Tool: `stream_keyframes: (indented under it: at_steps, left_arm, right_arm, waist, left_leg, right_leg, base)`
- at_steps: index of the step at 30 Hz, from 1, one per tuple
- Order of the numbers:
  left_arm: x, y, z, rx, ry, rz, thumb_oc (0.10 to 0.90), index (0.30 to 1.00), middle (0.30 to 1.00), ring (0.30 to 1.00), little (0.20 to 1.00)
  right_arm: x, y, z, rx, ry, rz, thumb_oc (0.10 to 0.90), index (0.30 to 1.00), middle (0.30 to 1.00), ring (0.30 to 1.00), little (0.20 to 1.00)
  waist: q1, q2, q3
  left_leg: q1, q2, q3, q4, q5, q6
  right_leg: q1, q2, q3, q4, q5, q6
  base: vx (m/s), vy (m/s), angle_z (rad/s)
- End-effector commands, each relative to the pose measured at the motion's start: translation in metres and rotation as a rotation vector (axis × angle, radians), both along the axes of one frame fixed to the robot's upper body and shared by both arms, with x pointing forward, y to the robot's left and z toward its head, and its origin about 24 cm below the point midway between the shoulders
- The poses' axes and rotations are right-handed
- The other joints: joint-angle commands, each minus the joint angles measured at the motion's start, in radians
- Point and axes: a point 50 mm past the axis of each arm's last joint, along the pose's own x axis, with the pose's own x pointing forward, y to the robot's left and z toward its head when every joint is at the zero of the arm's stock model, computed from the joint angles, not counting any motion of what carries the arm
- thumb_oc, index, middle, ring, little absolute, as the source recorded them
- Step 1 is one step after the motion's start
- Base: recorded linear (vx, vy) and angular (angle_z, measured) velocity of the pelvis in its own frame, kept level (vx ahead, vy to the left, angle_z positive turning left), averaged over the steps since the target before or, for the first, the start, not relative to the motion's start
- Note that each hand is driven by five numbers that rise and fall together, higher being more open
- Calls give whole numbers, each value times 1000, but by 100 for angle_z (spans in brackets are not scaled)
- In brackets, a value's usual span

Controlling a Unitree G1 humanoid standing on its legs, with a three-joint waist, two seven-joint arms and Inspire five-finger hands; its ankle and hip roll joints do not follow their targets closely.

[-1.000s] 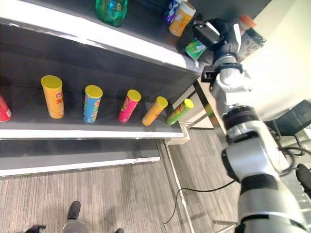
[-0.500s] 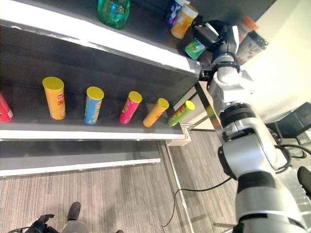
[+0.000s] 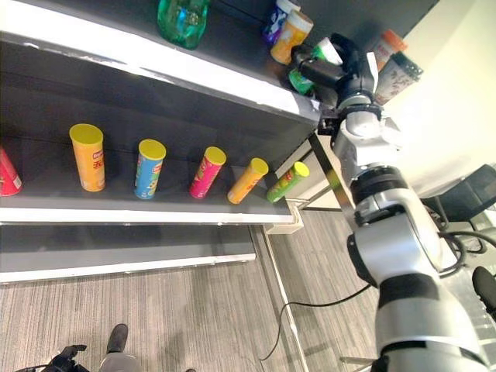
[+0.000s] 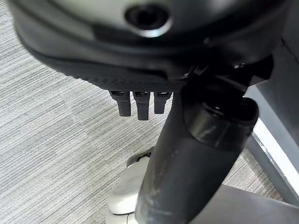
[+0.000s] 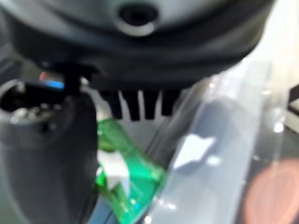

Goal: Put the goods on the table back onto the shelves and tidy them up.

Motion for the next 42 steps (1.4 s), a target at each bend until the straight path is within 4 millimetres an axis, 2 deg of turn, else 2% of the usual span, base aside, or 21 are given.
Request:
stream_keyframes:
  at_steps: [1,12,19,33,42]
  left_arm:
    - [5,8,5,23,-11,-3,800,900,900,900,900]
    - [3,7,4,17,-2,6,800,900,900,900,900]
    - [-4,6,1,12,16,28,800,900,900,900,900]
    - [-14,0,-3,-12,40,33,800,900,900,900,900]
    - [-15,-4,-5,-30,45,31,800,900,900,900,900]
  right_arm:
    - [-20,-20,76,-25,-247,-79,800,900,900,900,900]
    - [-29,-6,97,-52,-351,-8,800,900,900,900,900]
    - [-38,9,113,-106,-431,56,800,900,900,900,900]
    - [-49,6,129,-112,-493,73,800,900,900,900,900]
    - [-71,10,146,-142,-615,144,800,900,900,900,900]
  waist:
    - [-3,-14,-3]
    - [-32,-13,-25]
    - [-59,5,-51]
    - [-82,15,-77]
    - [-116,26,-93]
  left_leg:
    - [48,-32,2,6,-130,37]
    - [82,-30,12,-6,-134,37]
    - [114,-29,26,-20,-136,37]
    - [148,-27,32,-42,-133,35]
    - [162,-24,41,-53,-130,35]
  right_leg:
    - [30,-26,36,85,108,47]
    - [37,-27,53,92,123,51]
    - [44,-29,67,98,128,53]
    - [56,-25,75,93,131,56]
    - [52,-25,87,103,138,59]
  base:
    - [0,0,0]
    - [0,-2,-2]
    - [-3,-2,-8]
    - [-1,-2,-2]
    - [-32,0,-2]
